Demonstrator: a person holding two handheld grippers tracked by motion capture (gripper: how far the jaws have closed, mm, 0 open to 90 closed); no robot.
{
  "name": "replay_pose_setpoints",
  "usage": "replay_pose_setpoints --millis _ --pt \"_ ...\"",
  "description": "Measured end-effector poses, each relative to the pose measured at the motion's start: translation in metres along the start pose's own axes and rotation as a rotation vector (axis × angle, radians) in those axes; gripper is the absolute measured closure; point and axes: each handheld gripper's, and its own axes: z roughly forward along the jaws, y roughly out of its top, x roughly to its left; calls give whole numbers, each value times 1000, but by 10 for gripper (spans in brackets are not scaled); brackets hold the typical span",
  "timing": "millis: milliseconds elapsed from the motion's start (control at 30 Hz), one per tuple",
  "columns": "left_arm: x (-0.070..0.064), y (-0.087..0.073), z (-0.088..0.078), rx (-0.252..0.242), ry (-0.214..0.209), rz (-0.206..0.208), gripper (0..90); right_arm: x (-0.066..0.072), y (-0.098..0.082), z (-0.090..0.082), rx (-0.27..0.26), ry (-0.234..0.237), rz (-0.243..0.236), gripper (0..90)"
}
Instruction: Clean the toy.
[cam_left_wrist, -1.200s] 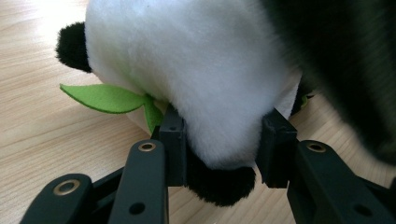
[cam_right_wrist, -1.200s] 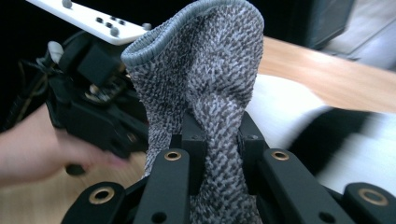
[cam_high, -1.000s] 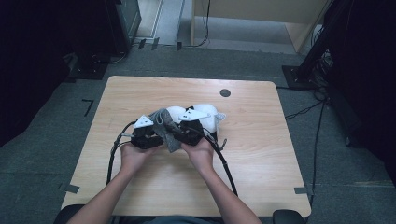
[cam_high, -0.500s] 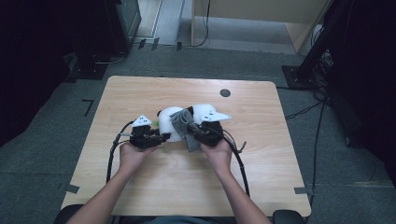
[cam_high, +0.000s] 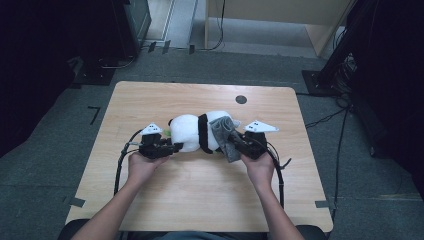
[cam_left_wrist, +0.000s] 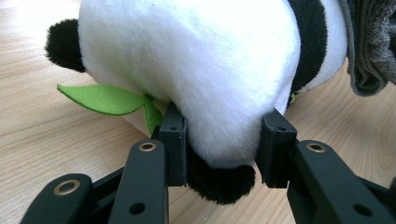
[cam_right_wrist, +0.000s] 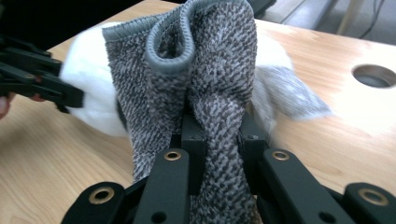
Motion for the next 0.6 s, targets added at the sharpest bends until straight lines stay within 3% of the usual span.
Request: replay_pose_setpoints --millis 200,333,400,500,600 --pt "0 0 0 1 0 -7 611 -9 -4 -1 8 -55 0 792" --pt "1 2 -1 5 10 -23 611 -13 -4 -6 3 -65 38 794" --pt "2 3 -2 1 13 -46 610 -6 -1 -11 -37 -48 35 796" --pt "2 4 -3 0 21 -46 610 11 6 -13 -80 -13 9 796" --pt "-1 6 -3 7 27 -32 610 31 10 -7 -81 45 -28 796"
